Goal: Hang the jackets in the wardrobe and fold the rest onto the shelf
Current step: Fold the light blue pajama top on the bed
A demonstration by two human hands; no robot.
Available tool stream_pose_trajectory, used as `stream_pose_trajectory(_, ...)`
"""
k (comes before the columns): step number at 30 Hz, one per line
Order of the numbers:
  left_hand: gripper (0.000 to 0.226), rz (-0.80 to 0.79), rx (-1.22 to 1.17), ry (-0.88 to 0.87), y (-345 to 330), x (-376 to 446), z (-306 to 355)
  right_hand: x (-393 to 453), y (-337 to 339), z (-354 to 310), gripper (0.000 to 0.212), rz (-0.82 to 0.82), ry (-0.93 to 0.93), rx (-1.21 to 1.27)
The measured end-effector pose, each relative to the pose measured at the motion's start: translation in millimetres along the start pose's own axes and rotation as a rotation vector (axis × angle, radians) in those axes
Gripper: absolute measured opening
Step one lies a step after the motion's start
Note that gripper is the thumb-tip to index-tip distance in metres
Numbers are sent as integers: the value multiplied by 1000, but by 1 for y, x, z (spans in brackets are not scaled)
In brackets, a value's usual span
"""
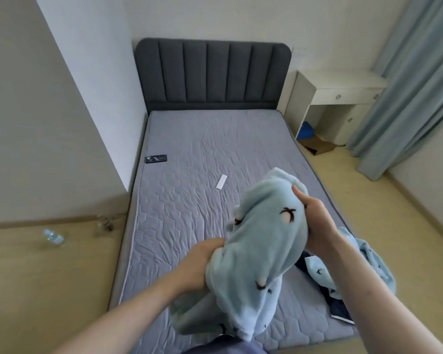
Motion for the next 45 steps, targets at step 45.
stream_pose_trajectory(45,88,-362,309,805,104,-76,-142,-53,60,-35,27,451,274,-818)
Point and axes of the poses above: each hand's wrist, its own x-axis towards the middle knuckle, its own y-axis out of the back of the hand, z = x × y, the point moved 8 cm from there along x, towards the middle knuckle, and after that the axes turned 15 degrees about -z, right-handed, at the moved point
